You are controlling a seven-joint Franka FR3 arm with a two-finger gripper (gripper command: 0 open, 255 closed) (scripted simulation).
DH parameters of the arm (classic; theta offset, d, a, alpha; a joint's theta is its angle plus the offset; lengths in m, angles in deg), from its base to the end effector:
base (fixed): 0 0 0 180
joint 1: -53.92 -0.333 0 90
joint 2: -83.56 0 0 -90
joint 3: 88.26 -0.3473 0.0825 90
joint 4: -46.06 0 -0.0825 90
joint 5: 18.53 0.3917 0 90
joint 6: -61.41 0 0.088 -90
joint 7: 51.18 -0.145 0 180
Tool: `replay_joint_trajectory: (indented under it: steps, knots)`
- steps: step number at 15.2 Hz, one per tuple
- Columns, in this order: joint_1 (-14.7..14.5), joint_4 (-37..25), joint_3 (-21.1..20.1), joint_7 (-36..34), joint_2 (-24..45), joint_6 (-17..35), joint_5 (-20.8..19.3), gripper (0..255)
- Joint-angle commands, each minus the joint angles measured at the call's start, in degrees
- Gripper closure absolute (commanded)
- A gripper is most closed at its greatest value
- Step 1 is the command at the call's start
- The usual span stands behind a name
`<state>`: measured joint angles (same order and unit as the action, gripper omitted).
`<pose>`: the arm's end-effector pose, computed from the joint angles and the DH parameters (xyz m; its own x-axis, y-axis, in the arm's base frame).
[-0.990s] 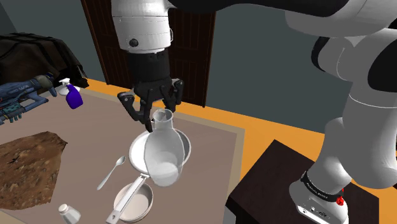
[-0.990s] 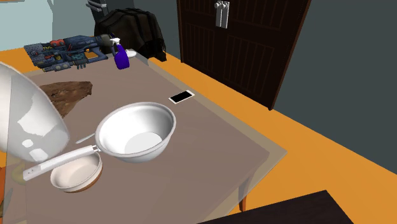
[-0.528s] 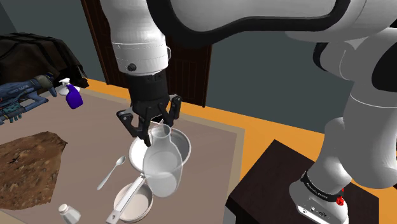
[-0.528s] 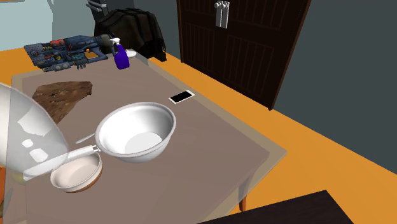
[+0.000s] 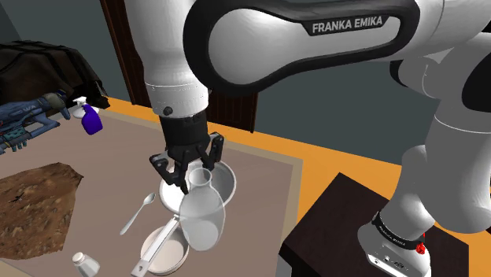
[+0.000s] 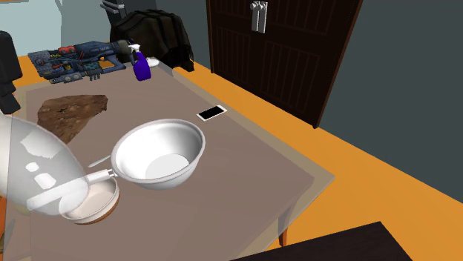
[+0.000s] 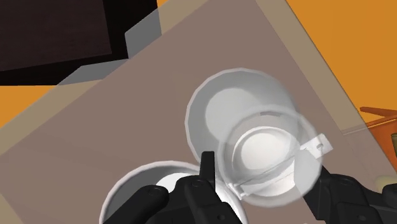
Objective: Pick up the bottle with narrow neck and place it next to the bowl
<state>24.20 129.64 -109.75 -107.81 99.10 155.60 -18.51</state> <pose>0.4243 0.4851 0.5236 0.9875 -0.1030 -0.1195 -0.1035 -0.9946 0.0023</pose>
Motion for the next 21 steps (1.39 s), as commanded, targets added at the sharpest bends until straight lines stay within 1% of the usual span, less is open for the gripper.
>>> replay_joint_trajectory:
  steps: [1,11,21]
  knots:
    - [0.11,2.19,0.00,0.10,-0.43,1.83,0.15,255]
    - [0.34,9.47,0.18,0.52,-0.11,9.39,0.05,255]
    - [0.28,15.06,0.42,0.63,1.53,16.51,-0.51,255]
